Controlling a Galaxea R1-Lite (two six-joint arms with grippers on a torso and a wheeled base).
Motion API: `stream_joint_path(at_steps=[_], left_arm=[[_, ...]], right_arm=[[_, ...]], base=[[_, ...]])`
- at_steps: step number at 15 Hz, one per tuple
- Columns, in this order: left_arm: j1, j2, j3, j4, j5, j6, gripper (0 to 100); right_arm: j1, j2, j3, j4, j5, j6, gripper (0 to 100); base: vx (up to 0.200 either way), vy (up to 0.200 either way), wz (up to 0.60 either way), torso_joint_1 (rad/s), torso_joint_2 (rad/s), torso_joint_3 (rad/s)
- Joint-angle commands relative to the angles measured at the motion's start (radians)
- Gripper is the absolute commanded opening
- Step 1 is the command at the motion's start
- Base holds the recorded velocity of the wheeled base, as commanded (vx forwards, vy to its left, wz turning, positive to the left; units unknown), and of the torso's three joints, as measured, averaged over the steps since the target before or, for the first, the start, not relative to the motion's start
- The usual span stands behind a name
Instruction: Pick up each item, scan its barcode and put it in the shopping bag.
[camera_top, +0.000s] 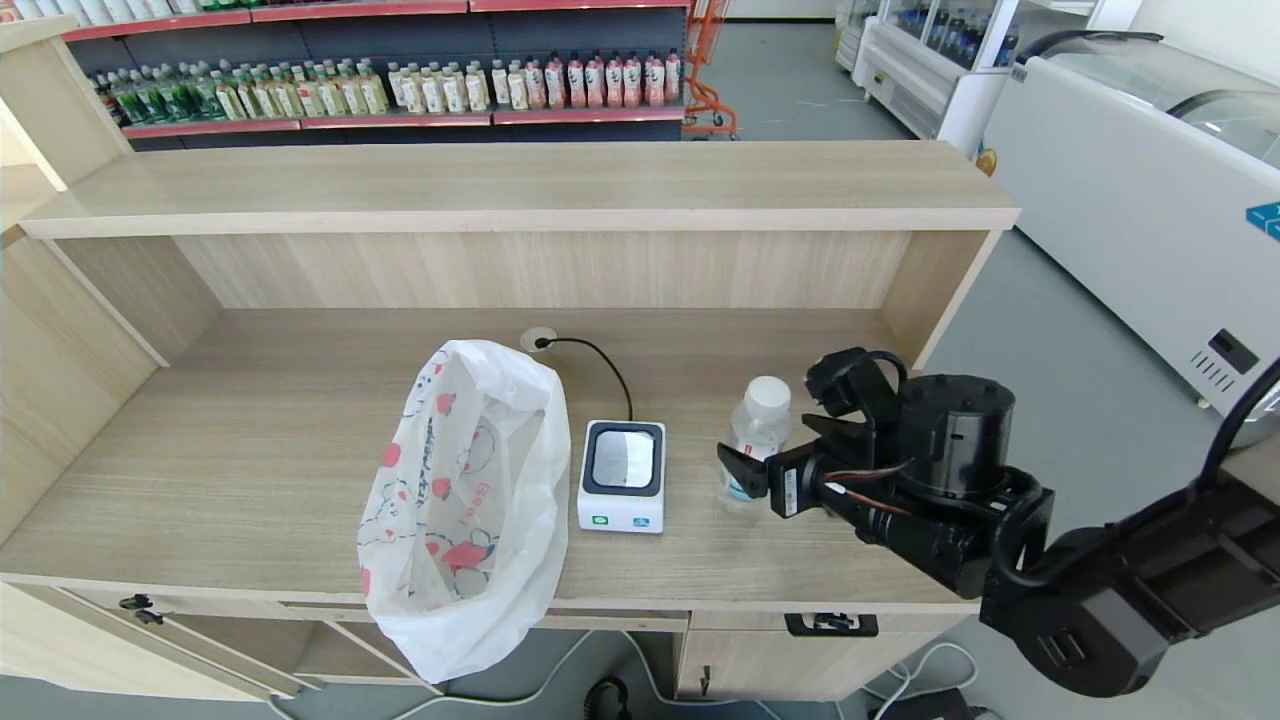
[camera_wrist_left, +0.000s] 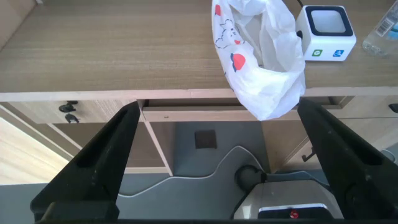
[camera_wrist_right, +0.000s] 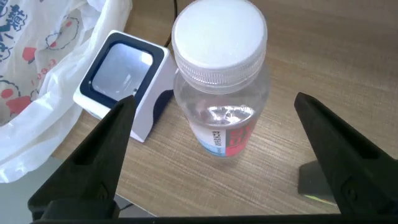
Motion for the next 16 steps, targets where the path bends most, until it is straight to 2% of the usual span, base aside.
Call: stream_joint_path(at_steps=[1,6,16], left_arm=[[0.000,0.000,0.000,-0.001,0.000,0.000,100],[0.000,0.000,0.000,0.001,0.000,0.000,100],[0.000,0.000,0.000,0.001,0.000,0.000,100]], right_arm=[[0.003,0.055,-0.011,-0.014,0.001,0.001,100],[0.003,0.164,-0.094,-0.053,0.004,0.047,100],[0.020,0.272,-0.216,-0.054,0.010,0.049,100]], base=[[0.000,0.000,0.00,0.000,0.00,0.000],[0.000,0.000,0.00,0.000,0.00,0.000],[0.000,0.000,0.00,0.000,0.00,0.000]])
